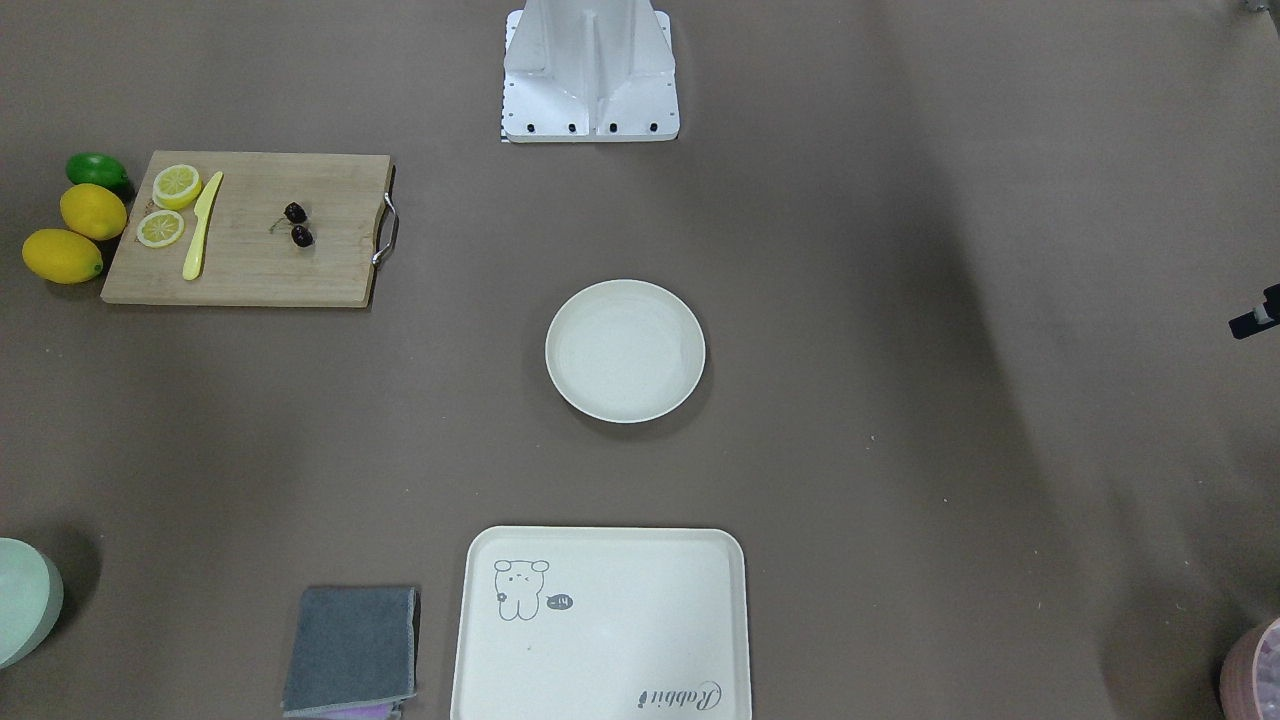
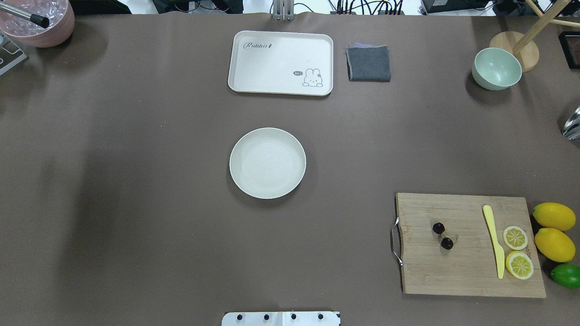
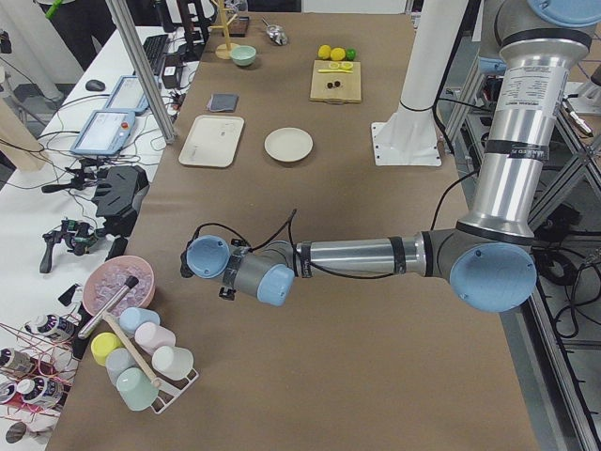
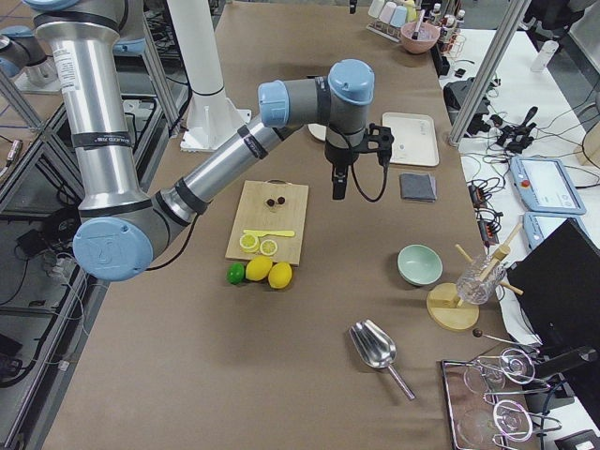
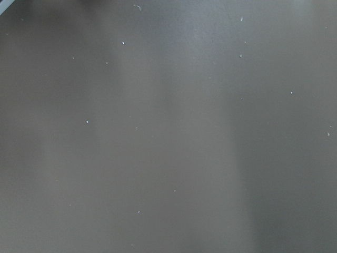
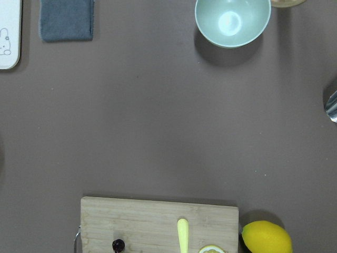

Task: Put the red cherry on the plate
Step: 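Move the right gripper over the cherries on the cutting board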

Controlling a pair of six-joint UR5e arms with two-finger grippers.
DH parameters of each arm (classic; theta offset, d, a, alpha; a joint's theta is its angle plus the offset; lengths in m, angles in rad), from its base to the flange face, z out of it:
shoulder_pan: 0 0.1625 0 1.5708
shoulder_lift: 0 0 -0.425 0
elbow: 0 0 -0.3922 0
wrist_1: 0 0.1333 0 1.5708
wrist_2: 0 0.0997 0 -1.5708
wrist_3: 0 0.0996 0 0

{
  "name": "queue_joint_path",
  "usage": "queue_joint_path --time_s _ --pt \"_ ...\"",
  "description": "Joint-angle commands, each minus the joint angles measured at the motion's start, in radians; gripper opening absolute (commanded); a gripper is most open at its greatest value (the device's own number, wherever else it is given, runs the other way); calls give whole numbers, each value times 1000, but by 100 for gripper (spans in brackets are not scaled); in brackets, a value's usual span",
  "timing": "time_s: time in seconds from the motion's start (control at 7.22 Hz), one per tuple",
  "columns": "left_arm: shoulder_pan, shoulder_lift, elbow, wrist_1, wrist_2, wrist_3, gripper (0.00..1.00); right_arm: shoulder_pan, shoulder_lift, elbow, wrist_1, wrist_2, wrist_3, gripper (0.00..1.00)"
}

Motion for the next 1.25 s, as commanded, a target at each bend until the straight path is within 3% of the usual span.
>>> queue_joint_path --time_s 0.0,0.42,0.69,1.11 --pt "-8 -12 -10 1 -11 -1 98 -78 3 81 -20 2 99 100" --pt "-14 3 -30 3 -16 -4 98 -142 44 79 -19 -15 152 100" --pt "-1 -6 -23 36 4 -7 98 -226 101 73 -16 -112 290 100" --pt "36 -60 -27 94 -2 -9 98 -242 78 93 -14 -133 326 100"
